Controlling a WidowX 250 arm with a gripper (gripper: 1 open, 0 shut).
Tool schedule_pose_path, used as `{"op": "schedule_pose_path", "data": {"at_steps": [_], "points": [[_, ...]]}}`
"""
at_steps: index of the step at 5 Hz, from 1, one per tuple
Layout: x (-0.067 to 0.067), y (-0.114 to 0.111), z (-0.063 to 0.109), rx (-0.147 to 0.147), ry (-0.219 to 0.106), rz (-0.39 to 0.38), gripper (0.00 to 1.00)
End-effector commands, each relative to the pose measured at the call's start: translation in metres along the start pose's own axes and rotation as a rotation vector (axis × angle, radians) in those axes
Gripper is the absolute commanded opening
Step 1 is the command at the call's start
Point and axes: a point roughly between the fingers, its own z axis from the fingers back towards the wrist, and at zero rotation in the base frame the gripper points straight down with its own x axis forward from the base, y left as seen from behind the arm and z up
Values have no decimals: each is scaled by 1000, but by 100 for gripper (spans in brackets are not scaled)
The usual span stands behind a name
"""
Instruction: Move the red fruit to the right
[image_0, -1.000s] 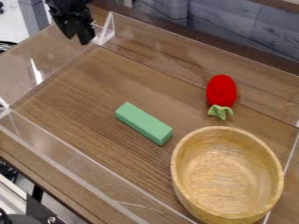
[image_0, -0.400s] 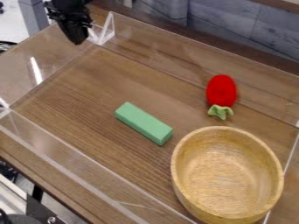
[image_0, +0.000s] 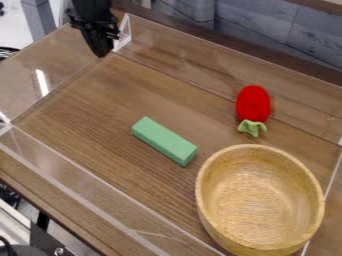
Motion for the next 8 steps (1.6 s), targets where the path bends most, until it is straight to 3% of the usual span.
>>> {"op": "schedule_pose_path", "data": {"at_steps": [1,3,5,7,8], "points": [[-2,4,22,17,-44,14,100],[-5,-3,38,49,-40,8,100],[-4,10,43,82,-60,79,100],[5,16,47,83,-60,62,100],[2,6,45,93,-55,116,100]]}}
